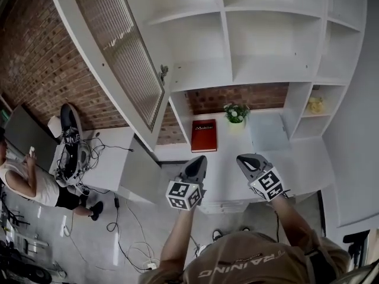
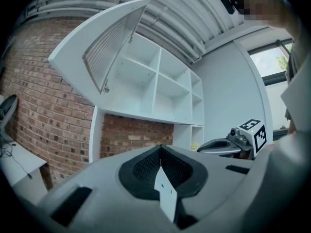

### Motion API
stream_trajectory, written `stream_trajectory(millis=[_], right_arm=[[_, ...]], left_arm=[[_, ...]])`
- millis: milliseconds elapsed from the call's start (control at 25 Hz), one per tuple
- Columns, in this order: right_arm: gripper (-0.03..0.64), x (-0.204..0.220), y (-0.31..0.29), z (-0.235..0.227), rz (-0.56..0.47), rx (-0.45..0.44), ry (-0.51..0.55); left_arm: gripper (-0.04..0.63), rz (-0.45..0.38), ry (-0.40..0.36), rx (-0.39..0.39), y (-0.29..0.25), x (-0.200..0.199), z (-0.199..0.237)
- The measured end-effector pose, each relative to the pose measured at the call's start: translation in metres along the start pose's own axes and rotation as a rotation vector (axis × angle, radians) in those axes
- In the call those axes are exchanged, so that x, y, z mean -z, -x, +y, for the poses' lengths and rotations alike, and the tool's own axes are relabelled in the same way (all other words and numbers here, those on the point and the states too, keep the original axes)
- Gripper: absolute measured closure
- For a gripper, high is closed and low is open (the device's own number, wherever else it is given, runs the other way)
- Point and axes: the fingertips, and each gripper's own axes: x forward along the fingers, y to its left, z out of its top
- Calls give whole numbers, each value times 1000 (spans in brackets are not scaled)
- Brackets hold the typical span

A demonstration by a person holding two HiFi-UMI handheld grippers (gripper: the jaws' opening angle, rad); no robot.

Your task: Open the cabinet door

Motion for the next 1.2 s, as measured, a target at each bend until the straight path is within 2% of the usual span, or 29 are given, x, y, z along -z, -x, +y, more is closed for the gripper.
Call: stream_trajectory(millis=[200, 440, 640, 800, 960, 1200], right_arm=[[604, -19, -7, -7, -64, 44, -42], [604, -28, 6, 10, -85, 50, -104], [604, -41, 10, 2, -117, 100, -103], [604, -48, 18, -7, -126, 132, -86], [604, -40, 20, -12, -109, 131, -91], [604, -35, 10, -8, -106, 117, -93]], left_arm=[[586, -6, 3, -13, -5, 6, 15], [586, -23, -5, 20, -5, -2, 7], [586, -35, -60, 33, -5, -6, 3], [586, -61, -60, 41, -9, -15, 1], [586, -70, -70, 69, -12, -18, -6], [586, -58, -70, 46, -5, -17, 2]])
